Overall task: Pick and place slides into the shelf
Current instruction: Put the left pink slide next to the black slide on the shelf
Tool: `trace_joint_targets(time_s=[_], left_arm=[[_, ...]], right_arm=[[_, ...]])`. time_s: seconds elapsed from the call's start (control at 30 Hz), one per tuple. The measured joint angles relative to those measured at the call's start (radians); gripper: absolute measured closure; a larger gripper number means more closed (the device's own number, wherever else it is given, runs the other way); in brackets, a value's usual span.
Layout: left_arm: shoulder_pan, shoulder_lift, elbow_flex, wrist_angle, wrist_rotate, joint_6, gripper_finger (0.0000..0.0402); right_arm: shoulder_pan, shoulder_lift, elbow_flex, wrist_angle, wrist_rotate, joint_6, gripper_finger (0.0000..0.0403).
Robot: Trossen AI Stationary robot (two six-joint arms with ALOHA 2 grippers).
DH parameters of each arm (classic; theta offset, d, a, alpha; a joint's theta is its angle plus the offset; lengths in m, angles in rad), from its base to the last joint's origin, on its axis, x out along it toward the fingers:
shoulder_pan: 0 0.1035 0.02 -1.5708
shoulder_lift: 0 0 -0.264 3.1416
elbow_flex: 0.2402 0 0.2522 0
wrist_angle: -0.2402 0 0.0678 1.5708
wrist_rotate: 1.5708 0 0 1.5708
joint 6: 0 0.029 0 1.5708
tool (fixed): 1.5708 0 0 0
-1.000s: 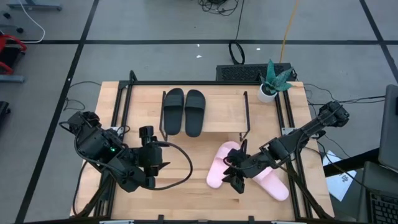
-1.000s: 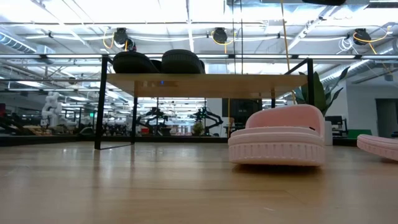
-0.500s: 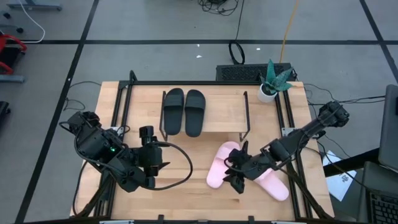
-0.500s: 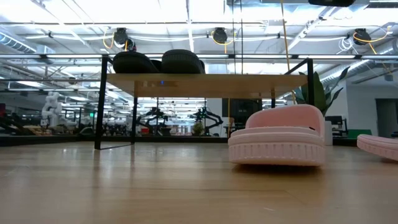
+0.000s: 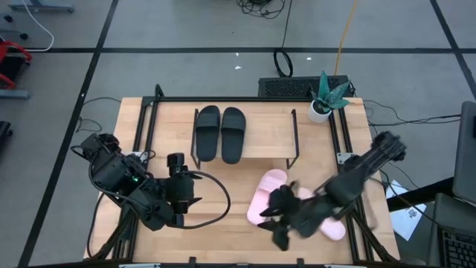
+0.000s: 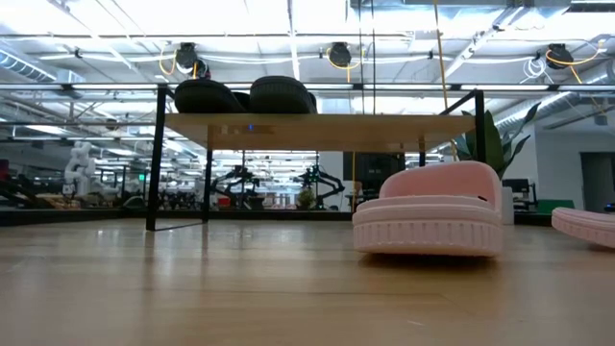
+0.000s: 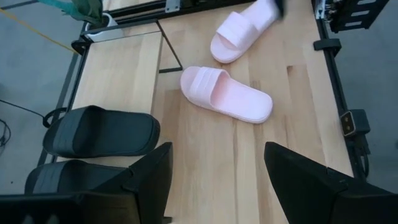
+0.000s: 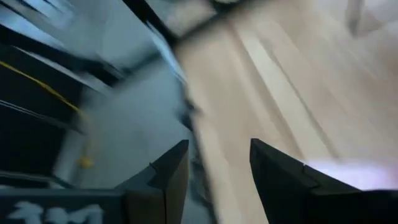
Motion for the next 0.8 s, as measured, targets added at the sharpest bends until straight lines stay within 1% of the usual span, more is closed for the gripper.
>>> trace_joint_targets(time_s=[0.1, 0.2, 0.37, 0.5, 0.57, 0.67, 0.8], left_arm=[[-0.004, 0.0, 0.0, 0.0, 0.0, 0.002, 0.0149], [-0.009, 0.0, 0.0, 0.0, 0.0, 0.0, 0.0149], [-0.025, 0.0, 0.0, 0.0, 0.0, 0.0, 0.0149], [-0.034, 0.0, 0.0, 0.0, 0.0, -0.003, 0.0149], [-0.036, 0.0, 0.0, 0.0, 0.0, -0.013, 0.0149], [-0.042, 0.0, 0.0, 0.0, 0.0, -0.019, 0.0149], [-0.048, 0.0, 0.0, 0.0, 0.0, -0.023, 0.0149]], right_arm=[[-0.02, 0.123, 0.075, -0.265, -0.067, 0.1, 0.0243], [-0.026, 0.215, 0.113, -0.416, -0.106, 0.159, 0.0243], [-0.024, 0.294, 0.12, -0.444, -0.104, 0.183, 0.0243], [-0.037, 0.324, 0.12, -0.529, -0.076, 0.209, 0.0243], [-0.044, 0.327, 0.12, -0.548, -0.079, 0.206, 0.0243], [-0.056, 0.319, 0.117, -0.537, -0.101, 0.165, 0.0243], [-0.065, 0.313, 0.117, -0.501, -0.101, 0.099, 0.0243]])
